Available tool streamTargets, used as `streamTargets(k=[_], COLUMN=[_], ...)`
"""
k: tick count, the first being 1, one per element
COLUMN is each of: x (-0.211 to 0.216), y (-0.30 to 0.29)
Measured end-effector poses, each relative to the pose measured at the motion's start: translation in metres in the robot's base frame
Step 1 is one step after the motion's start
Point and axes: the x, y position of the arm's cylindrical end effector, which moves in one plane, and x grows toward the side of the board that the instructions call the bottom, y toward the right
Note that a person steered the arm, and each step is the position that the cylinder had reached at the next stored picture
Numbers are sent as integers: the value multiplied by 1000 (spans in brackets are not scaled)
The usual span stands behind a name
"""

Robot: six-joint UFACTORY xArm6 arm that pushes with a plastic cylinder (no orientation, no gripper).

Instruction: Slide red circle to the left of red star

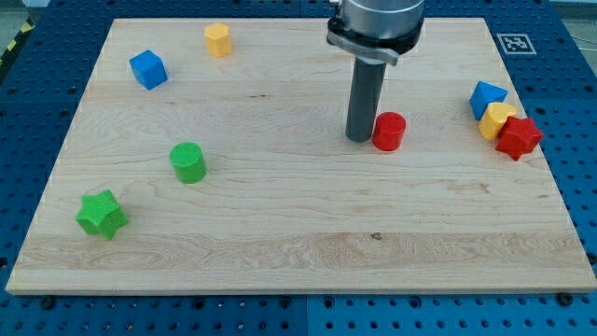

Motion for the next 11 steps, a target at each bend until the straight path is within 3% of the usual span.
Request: streamTargets(k=[1,3,6,11], x=[-9,26,27,26], y=[14,33,77,104])
